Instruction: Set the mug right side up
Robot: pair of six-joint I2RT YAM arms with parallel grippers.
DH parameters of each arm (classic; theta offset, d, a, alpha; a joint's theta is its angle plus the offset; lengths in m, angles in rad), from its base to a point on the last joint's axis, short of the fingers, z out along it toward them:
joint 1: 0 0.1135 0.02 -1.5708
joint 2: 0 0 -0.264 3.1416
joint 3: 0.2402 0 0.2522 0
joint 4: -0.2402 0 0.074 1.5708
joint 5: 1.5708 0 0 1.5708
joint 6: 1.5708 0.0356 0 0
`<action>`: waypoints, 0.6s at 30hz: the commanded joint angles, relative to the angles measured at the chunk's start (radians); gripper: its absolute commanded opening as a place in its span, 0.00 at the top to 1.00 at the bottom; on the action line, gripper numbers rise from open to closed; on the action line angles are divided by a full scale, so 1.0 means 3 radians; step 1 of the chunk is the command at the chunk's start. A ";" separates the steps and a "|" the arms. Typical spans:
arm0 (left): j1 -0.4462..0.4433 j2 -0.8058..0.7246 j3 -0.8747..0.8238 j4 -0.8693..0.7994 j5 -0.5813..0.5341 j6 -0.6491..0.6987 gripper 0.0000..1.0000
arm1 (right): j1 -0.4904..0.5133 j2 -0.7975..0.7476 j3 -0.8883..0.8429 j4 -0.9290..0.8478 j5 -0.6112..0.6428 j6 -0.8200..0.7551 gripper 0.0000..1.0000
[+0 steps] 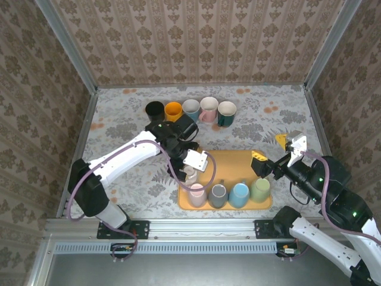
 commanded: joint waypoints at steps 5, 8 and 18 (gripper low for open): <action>-0.0041 0.0144 -0.0120 -0.0058 0.0061 0.0159 0.07 | -0.0008 -0.0077 -0.0072 -0.0029 -0.0042 0.0068 0.00; -0.0056 0.0199 -0.0202 0.0063 0.0063 0.0162 0.07 | -0.0009 -0.0088 -0.0140 0.0020 -0.0091 0.0098 0.00; -0.0067 0.0452 -0.0269 0.0190 -0.0120 0.0283 0.10 | -0.0010 -0.0088 -0.0266 0.0070 -0.0225 0.0250 0.00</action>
